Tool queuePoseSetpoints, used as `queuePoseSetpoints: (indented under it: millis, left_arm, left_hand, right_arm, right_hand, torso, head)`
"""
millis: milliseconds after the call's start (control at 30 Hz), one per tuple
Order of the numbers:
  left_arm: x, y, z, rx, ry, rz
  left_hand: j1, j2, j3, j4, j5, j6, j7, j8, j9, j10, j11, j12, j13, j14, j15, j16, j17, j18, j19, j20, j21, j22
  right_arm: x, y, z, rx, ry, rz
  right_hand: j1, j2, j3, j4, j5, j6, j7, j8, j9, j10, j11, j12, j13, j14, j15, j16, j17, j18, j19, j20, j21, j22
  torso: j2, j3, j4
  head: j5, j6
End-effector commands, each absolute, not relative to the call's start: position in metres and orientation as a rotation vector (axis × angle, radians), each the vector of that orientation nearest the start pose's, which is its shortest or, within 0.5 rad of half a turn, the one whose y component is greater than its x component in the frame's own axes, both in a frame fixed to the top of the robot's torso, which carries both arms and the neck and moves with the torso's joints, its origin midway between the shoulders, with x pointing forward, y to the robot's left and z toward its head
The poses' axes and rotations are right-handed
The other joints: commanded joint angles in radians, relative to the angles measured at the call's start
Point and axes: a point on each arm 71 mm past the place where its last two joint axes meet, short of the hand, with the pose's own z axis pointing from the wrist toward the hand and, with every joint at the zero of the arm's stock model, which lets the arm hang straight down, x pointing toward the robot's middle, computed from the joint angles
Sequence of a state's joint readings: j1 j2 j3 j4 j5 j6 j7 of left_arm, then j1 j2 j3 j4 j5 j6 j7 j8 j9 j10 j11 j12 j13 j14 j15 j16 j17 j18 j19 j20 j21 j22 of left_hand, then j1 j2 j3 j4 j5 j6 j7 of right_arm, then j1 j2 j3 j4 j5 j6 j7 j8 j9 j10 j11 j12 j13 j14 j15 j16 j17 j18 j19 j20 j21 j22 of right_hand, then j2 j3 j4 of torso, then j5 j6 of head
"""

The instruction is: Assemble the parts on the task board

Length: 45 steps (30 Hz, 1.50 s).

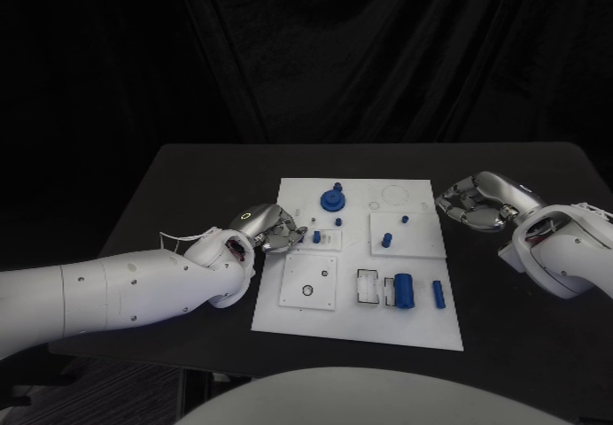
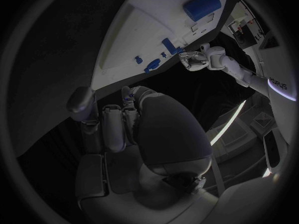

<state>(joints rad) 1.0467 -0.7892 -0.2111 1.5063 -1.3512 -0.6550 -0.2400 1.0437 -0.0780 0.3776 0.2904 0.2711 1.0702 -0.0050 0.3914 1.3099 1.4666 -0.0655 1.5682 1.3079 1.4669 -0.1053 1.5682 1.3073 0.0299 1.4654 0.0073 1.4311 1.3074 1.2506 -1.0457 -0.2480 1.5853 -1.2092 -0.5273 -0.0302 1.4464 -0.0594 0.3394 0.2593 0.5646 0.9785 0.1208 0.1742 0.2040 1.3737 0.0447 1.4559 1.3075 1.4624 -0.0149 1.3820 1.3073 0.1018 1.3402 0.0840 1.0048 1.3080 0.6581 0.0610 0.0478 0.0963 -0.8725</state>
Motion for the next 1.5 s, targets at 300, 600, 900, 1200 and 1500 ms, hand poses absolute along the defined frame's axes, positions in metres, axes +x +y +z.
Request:
queuePoseSetpoints:
  millis: [300,600,900,1200,1500]
  left_arm:
    - [0.4284,0.1969,-0.3007,-0.146,1.747,-0.584]
    - [0.4288,0.1991,-0.3005,-0.151,1.741,-0.579]
    - [0.4286,0.1978,-0.2970,-0.134,1.695,-0.617]
    - [0.4290,0.1969,-0.2987,-0.112,1.714,-0.626]
    - [0.4287,0.1964,-0.2991,-0.099,1.722,-0.634]
  left_hand:
    - [-0.140,0.048,-0.157,0.004,-0.051,0.011,0.008,-0.044,-0.001,0.104,0.007,0.003,0.263,0.104,0.006,0.003,0.263,0.006,0.028,0.007,-0.006,0.215]
    - [-0.196,0.100,-0.218,0.004,-0.004,0.022,0.008,-0.057,0.000,0.104,0.008,0.003,0.263,0.104,0.006,0.003,0.263,0.006,0.029,0.007,-0.004,0.216]
    - [-0.234,0.199,-0.262,0.004,0.066,0.034,0.006,-0.053,0.019,0.104,0.005,0.003,0.263,0.104,0.005,0.003,0.263,0.006,0.029,0.007,-0.005,0.216]
    - [-0.220,0.276,-0.257,0.004,0.141,0.029,0.006,-0.047,0.022,0.104,0.006,0.003,0.263,0.104,0.006,0.003,0.263,0.008,0.024,0.007,-0.014,0.213]
    - [-0.214,0.282,-0.255,0.003,0.147,0.031,0.005,-0.044,0.023,0.104,0.006,0.003,0.263,0.104,0.006,0.003,0.263,0.008,0.023,0.007,-0.014,0.213]
  right_arm:
    - [0.4486,-0.2923,-0.2189,0.136,1.676,0.588]
    - [0.4485,-0.2923,-0.2190,0.136,1.677,0.588]
    - [0.4484,-0.2920,-0.2191,0.136,1.677,0.589]
    - [0.4484,-0.2917,-0.2192,0.136,1.678,0.589]
    - [0.4483,-0.2917,-0.2192,0.136,1.679,0.589]
  right_hand:
    - [0.007,-0.007,0.005,-0.005,0.004,0.000,0.004,0.003,0.002,-0.007,0.002,-0.005,0.076,0.000,-0.005,-0.005,0.030,0.008,-0.002,0.003,-0.006,0.117]
    - [0.007,-0.007,0.005,-0.005,0.004,0.000,0.004,0.003,0.002,-0.007,0.002,-0.005,0.076,0.000,-0.005,-0.005,0.030,0.008,-0.002,0.003,-0.006,0.117]
    - [0.006,-0.007,0.005,-0.004,0.004,0.000,0.004,0.003,0.002,-0.007,0.002,-0.005,0.076,0.000,-0.005,-0.005,0.030,0.008,-0.002,0.003,-0.007,0.117]
    - [0.006,-0.006,0.005,-0.004,0.005,0.000,0.003,0.003,0.002,-0.006,0.002,-0.004,0.077,0.000,-0.005,-0.005,0.030,0.008,-0.002,0.003,-0.007,0.117]
    - [0.006,-0.006,0.005,-0.004,0.005,0.000,0.003,0.003,0.002,-0.006,0.002,-0.004,0.077,0.000,-0.005,-0.005,0.030,0.008,-0.002,0.003,-0.007,0.117]
  torso:
    - [0.000,0.0002,-0.0002]
    - [0.000,0.0000,-0.0001]
    - [0.000,-0.0003,-0.0002]
    - [0.001,0.0000,0.0002]
    - [0.001,0.0003,-0.0002]
  head:
    - [0.000,0.000]
    - [0.001,0.000]
    - [0.002,0.000]
    - [0.001,0.000]
    - [0.002,0.000]
